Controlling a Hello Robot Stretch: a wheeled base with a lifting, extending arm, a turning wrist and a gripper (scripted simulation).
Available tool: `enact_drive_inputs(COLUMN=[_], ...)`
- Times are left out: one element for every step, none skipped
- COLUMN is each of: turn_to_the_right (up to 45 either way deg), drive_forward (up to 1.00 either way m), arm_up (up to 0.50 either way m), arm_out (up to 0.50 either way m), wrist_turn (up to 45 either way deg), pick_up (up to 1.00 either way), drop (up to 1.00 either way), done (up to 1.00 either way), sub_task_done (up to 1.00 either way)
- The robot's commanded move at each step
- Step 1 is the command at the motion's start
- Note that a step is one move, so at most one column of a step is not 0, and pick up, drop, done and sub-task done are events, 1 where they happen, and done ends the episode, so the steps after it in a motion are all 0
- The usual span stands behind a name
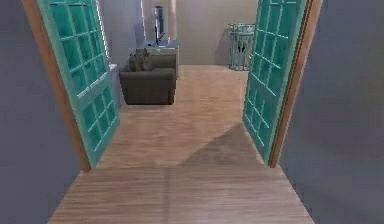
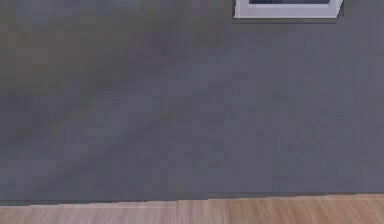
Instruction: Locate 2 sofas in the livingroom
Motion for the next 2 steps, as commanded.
enact_drive_inputs(turn_to_the_right=[0.0, 0.0], drive_forward=[1.00, 1.00], arm_up=[0.00, 0.00], arm_out=[0.00, 0.00], wrist_turn=[0.0, 0.0], pick_up=[0.00, 0.00], drop=[0.00, 0.00], done=[0.00, 0.00], sub_task_done=[0.00, 0.00])
